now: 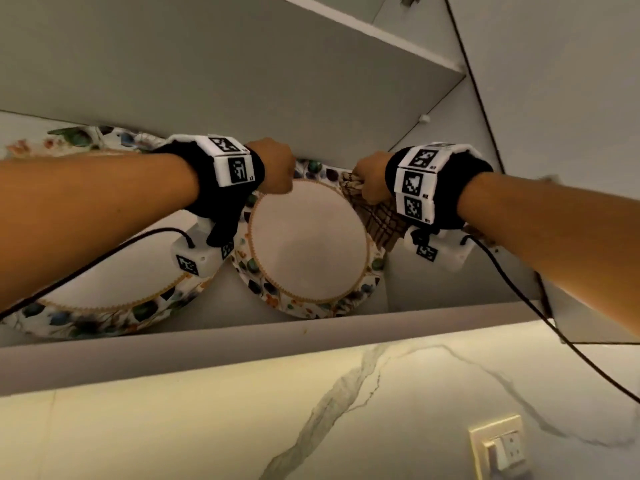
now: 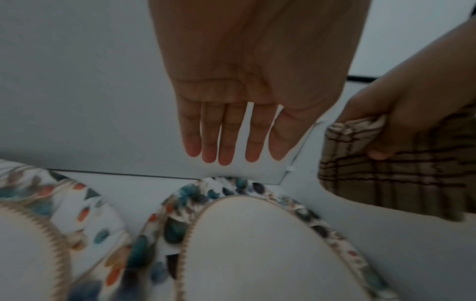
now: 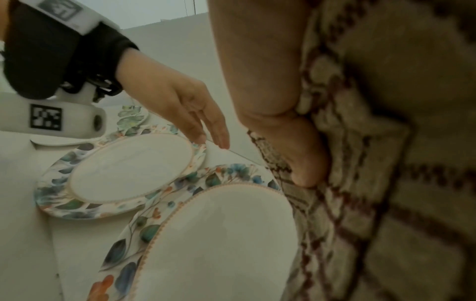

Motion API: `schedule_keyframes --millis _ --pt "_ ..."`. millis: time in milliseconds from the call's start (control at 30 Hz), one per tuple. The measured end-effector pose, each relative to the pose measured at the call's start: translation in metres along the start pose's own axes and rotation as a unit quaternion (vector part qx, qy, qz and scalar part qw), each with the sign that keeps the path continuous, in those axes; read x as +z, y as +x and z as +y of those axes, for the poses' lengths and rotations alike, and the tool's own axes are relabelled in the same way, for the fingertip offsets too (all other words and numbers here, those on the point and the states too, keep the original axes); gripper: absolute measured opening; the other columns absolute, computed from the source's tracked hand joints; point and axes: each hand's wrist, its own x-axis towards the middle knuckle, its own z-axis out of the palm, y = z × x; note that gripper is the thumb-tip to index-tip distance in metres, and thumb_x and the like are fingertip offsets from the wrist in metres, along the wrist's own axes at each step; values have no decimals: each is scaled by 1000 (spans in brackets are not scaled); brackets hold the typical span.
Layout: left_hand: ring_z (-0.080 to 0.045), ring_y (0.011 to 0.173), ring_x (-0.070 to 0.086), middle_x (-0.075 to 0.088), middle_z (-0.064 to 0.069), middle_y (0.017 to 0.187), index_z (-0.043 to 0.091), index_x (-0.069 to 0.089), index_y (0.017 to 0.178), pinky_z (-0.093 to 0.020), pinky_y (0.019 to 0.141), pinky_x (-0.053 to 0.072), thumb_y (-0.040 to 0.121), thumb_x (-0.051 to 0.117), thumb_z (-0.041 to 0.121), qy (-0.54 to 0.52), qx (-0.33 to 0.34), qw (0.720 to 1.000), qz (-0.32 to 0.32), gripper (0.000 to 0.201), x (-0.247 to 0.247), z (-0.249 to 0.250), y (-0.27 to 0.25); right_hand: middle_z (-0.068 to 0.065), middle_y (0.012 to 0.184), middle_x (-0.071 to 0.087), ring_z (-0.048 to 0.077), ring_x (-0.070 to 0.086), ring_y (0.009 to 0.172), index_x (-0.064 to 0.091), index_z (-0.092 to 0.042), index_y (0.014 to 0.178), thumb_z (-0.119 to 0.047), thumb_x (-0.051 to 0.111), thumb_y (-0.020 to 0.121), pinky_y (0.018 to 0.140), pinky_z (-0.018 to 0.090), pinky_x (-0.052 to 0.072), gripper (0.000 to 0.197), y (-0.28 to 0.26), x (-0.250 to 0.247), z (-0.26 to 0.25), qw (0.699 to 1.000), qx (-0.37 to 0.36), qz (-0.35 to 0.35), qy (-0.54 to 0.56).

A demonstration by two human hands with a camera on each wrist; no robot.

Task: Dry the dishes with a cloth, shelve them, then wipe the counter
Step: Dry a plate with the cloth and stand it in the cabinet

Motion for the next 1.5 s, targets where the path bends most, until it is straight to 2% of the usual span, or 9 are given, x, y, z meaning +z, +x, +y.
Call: schedule_keyframes --millis 67,133,267,467,600,867,1200,1400,1500 --pt "-32 111 58 61 -15 123 7 62 120 -36 93 48 90 53 23 -5 29 1000 -1 35 -5 9 -13 20 122 59 28 52 90 59 -3 94 -8 52 90 89 34 46 10 -12 -15 2 998 34 -36 -27" --pt "-31 111 57 61 -15 124 6 62 119 -36 94 48 90 53 24 -6 55 998 -7 34 -13 17 -27 23 114 59 23 45 85 59 5 105 -8 48 91 91 35 46 22 -24 -27 0 996 47 -58 -49" --pt "-30 94 56 59 -17 105 3 60 101 -31 77 41 93 47 19 -22 94 995 -1 22 -43 36 -56 23 120 57 34 55 106 55 7 117 -10 50 90 87 34 46 32 -56 -47 5 996 35 -58 -59" --pt "-21 79 33 39 -8 88 13 42 85 -30 69 30 92 47 12 -41 89 995 12 9 -83 68 -107 18 92 55 26 49 81 46 -3 79 -10 49 88 69 29 38 11 -133 -67 28 999 20 -39 13" --pt "-26 82 51 55 -14 92 3 66 99 -30 70 36 92 49 16 -88 77 993 -26 23 -100 100 -144 8 84 51 28 52 78 48 -12 88 -10 46 86 67 31 40 3 -188 -70 50 998 28 -30 52" --pt "-32 115 52 59 -10 125 17 62 115 -36 93 41 91 52 26 -205 52 968 -137 27 -67 207 -275 10 92 53 33 55 89 54 -12 114 -18 52 87 75 38 43 28 -335 -17 88 986 27 -133 94" --pt "-30 110 57 63 -13 121 11 64 113 -31 88 43 92 47 19 -340 58 864 -367 28 62 337 -422 15 125 58 35 56 113 50 -19 127 -20 51 86 92 40 46 41 -514 107 139 908 110 -391 104" --pt "-25 110 59 65 -9 119 9 65 115 -28 87 46 92 53 22 -397 63 755 -518 29 164 410 -454 11 115 61 31 57 107 54 -17 107 -23 48 88 90 40 47 22 -572 186 162 856 175 -479 83" --pt "-26 109 60 65 -11 118 6 67 112 -29 88 47 91 54 22 -407 89 727 -545 29 211 449 -445 10 116 60 31 57 108 52 -18 108 -20 48 88 89 40 46 21 -575 215 179 836 205 -505 57"
